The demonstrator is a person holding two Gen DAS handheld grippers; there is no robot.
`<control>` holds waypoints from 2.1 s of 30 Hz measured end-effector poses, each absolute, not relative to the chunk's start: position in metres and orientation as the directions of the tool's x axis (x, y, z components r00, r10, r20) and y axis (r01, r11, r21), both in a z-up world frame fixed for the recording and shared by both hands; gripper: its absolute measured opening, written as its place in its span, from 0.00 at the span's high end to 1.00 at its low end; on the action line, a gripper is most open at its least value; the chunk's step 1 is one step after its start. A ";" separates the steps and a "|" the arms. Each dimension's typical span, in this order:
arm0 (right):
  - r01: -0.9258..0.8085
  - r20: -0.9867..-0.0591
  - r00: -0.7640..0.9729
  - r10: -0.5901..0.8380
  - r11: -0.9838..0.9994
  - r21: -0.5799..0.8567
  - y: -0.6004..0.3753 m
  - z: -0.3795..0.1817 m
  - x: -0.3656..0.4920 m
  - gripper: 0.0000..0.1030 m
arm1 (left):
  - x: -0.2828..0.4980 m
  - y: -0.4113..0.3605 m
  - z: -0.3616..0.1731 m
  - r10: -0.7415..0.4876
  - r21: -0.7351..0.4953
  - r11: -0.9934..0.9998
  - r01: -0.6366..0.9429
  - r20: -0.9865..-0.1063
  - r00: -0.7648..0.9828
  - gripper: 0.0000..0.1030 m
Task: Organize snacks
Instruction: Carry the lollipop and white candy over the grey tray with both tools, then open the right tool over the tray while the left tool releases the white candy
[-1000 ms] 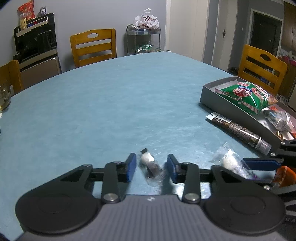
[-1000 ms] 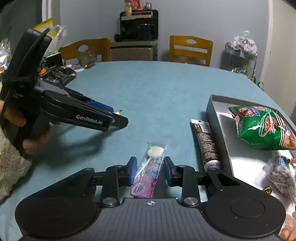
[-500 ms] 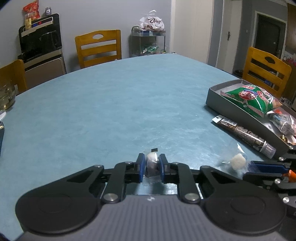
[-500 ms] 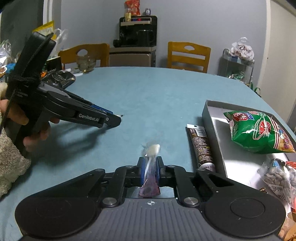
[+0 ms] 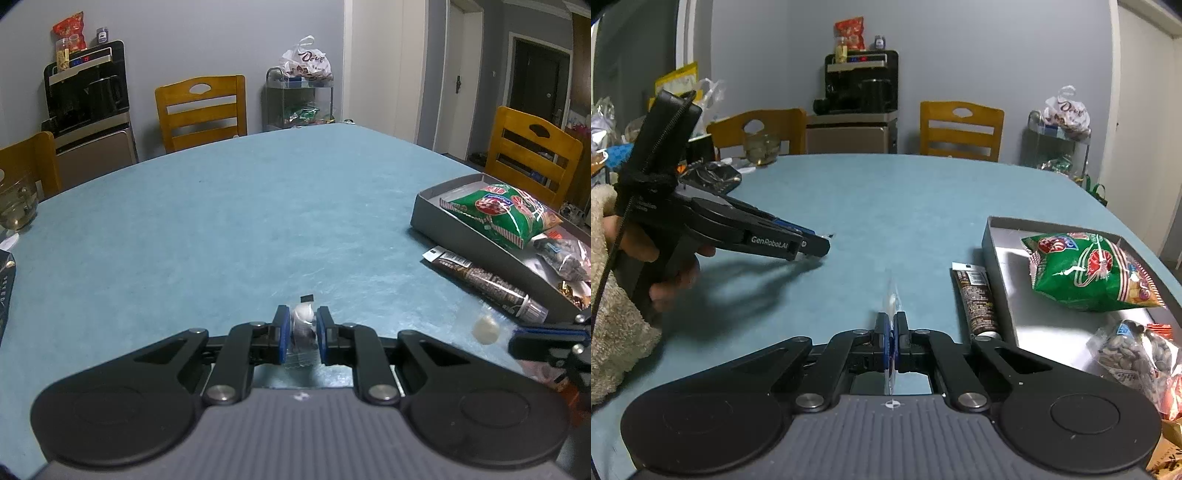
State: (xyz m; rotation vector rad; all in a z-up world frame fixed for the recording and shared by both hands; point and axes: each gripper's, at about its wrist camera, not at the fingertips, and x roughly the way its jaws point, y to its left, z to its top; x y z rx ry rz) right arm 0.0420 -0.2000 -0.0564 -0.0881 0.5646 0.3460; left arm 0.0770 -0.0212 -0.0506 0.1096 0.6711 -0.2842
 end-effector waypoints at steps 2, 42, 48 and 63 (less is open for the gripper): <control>-0.347 -0.527 0.795 0.302 0.938 0.014 -0.201 -0.053 0.040 0.95 | 0.077 -0.021 -0.051 -0.222 0.011 0.956 0.294 -0.628 0.746 0.88; -0.248 -0.304 0.914 0.269 0.963 0.106 -0.334 -0.001 -0.017 0.95 | -0.003 -0.134 0.021 -0.370 0.054 0.891 0.451 -0.488 0.790 0.89; -0.191 -0.292 0.931 0.218 0.974 0.121 -0.358 -0.002 -0.019 0.95 | -0.005 -0.160 0.023 -0.413 0.055 0.864 0.500 -0.490 0.767 0.89; -0.136 -0.336 0.922 0.192 0.974 0.184 -0.399 -0.022 -0.022 0.95 | -0.011 -0.223 0.006 -0.511 0.062 0.771 0.634 -0.535 0.673 0.89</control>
